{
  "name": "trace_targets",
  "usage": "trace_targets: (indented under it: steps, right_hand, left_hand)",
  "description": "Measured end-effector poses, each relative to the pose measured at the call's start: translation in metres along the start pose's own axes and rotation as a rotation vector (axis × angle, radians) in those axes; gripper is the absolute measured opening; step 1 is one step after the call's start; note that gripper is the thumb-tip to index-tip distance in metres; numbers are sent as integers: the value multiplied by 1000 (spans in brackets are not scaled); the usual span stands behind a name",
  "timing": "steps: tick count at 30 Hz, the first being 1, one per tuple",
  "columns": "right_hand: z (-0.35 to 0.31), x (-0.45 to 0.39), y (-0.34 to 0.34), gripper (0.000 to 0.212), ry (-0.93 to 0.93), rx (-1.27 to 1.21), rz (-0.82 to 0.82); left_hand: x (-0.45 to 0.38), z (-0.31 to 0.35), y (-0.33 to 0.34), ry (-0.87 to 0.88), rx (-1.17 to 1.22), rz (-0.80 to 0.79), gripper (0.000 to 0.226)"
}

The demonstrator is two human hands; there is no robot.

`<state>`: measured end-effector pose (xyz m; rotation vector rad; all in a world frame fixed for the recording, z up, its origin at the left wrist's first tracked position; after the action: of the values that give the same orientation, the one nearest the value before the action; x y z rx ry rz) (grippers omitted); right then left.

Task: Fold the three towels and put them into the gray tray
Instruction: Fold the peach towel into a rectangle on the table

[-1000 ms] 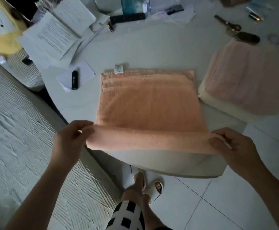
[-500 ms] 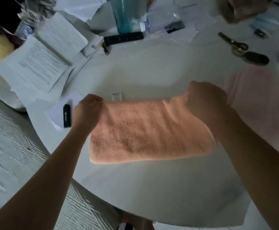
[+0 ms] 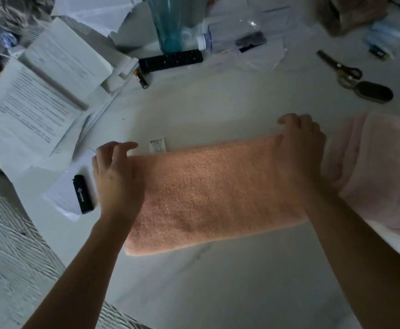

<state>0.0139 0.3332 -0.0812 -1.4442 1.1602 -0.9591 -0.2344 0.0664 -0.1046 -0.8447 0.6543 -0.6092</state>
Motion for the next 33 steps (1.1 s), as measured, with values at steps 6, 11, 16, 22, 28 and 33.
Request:
trace_targets:
  steps: [6,11,16,22,28,33]
  right_hand:
    - [-23,128,59,71,-325,27,-217]
    - [22,66,71,79,-222,216,-257]
    - [-14,69,62,68,-220,172,-215]
    - [-31,216,45,50,-424,-296,-270]
    - [-53,309,63,65,-784,-276,-439]
    - [-64,320,68,66,-892,-86,-441]
  left_hand:
    - [67,49,59,374,-87,-479,64]
    - [92,19,50,212,-193,-545,73]
    - [132,26,45,-21,-145,-582,77]
    - [126,38,8,-149,-71,-418,59]
    - [65,13,19,-105,-50,-580,52]
    - [90,8,12,-211,-4,-576,35]
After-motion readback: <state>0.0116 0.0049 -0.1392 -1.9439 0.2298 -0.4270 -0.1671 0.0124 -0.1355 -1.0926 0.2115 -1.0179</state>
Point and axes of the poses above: each hand's wrist, its own x-axis away from the middle knuckle, its own y-axis out of the palm, z = x × y, the point moved 10 cm from there along -x, towards the middle knuckle, and after that the axes turned 12 degrees about y, right-handed, at the moved point
